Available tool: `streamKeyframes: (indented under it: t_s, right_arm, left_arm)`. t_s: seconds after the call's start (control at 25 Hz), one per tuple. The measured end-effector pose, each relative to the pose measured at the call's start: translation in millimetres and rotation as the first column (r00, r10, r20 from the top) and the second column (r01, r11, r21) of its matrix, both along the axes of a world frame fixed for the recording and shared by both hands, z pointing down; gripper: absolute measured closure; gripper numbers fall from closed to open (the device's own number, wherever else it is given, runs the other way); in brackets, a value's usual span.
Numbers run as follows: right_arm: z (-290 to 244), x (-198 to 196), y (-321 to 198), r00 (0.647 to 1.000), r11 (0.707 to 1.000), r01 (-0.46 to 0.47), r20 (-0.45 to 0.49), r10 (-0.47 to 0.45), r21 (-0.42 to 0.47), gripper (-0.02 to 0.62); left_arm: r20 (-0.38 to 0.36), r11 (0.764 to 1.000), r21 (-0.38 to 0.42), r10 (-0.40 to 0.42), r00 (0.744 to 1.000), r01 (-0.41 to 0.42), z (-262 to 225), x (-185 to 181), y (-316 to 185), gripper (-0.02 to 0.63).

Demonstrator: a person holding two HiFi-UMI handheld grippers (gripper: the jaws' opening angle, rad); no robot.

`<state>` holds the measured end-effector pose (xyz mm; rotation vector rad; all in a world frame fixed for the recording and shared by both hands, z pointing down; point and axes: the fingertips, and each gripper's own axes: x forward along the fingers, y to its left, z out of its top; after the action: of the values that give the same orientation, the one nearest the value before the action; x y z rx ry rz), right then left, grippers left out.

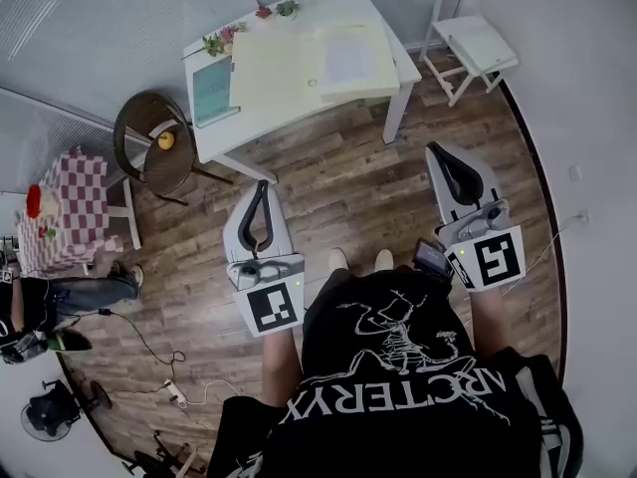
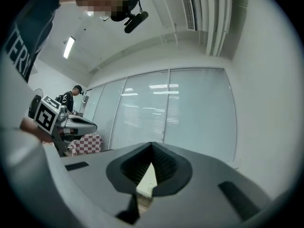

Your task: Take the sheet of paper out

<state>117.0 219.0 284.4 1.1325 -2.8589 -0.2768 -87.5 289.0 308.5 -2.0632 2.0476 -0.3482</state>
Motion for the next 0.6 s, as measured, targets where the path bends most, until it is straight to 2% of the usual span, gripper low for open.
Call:
streamKeyframes:
  t_s: [0.2,0.36,0.6]
  right_arm:
    - [4.7,8.9,-7.9,1.000,1.000,0.023,-0.021,-0.023,0.013,0.584]
    - [14.5,21.5,-23.1,0.999,0.999,0.037,-0.014,-0.037,0.003,0.584]
    - [30.9,17.0,-80.8,0.999,0.999,0.034,-0.008,-0.034,-0.024,0.584]
  left_arm:
    - [-0.018,1.000,-0.004,-0.018,1.000,0.017,5.0,11.8,-11.3,0.594]
    - [-0.001,0.999,-0.009,-0.036,0.999,0.036,12.6,22.7,-29.1,0.594]
    - [0.014,0.999,-0.024,-0.025,1.000,0.025,21.0,21.5,-86.6,0.594]
